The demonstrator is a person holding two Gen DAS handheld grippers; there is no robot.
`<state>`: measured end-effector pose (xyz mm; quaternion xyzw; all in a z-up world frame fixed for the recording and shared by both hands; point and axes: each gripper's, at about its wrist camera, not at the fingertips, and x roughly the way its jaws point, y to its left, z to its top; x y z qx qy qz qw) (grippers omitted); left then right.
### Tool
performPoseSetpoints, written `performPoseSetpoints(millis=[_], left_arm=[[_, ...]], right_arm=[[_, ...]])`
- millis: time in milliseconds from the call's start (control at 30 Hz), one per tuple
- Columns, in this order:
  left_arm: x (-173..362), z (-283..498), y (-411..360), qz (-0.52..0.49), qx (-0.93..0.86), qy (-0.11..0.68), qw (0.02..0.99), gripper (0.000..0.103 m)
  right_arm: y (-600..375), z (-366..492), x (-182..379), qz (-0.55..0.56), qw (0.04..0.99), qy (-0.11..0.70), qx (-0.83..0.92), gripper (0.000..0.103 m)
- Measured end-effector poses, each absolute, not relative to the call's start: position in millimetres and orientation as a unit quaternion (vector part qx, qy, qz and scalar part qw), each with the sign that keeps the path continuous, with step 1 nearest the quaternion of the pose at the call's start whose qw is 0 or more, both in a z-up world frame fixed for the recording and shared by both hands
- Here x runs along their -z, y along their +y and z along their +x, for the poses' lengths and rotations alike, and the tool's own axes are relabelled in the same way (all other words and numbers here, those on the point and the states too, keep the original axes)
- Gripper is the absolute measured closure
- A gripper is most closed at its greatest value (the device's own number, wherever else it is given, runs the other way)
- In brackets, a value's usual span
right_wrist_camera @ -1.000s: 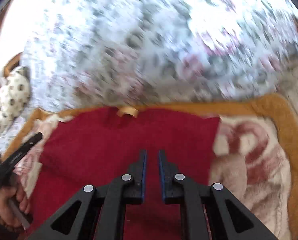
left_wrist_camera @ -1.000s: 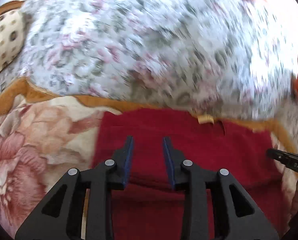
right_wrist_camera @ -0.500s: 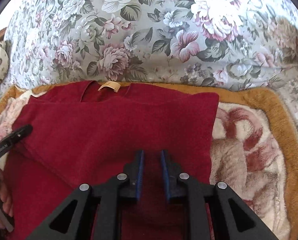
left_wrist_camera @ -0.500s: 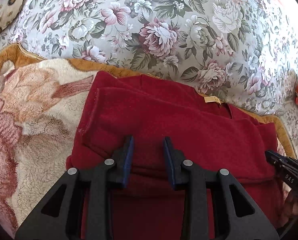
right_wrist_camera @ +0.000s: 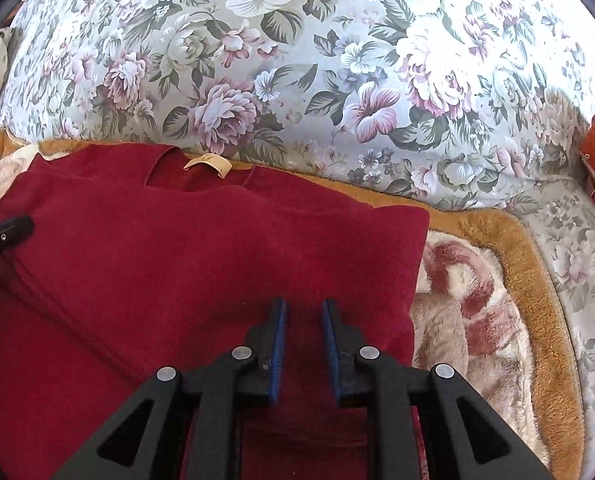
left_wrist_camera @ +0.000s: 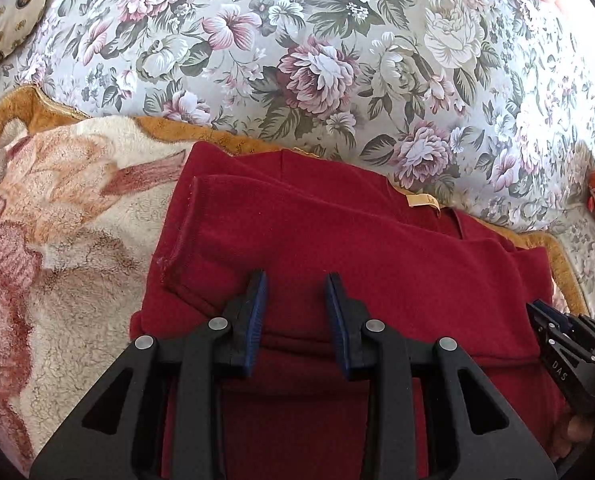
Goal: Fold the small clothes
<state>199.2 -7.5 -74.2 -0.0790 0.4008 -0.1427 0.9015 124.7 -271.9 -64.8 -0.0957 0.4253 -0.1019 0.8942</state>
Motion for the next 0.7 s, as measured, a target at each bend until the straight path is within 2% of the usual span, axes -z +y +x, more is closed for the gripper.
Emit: performPoseSetpoints(millis=[300,433,533,567,700], left_arm=[[74.1,198.9,-8.1,-0.077,0.141,0.399,0.903,0.074],[74.3,200.3,-10.2,-0.069,0.137,0.398,0.904,0.074],[75.5,200.3,-12.4,-0.063,0.134,0.397,0.906,0.074],[75.7,200.5,-12.7,-0.062,0.134,0.397,0.906,0.074],[76.2,200.4,-11.9,-0.067,0.137,0.395,0.906,0.074]], right_arm=[[-278.4,128.1,58.1,-0.078,0.897,0.428,0.083,0.086],[-334.0,141.9,27.5,0.045,0.92,0.37,0.119,0.081],[-361.5,163.2,53.9,0.126,0.889,0.435,0.072,0.08],[-365.3,166.3,66.3,0.127,0.879,0.455,0.067,0.08],[-372.4,157.8,59.1,0.129,0.893,0.428,0.063,0.081]])
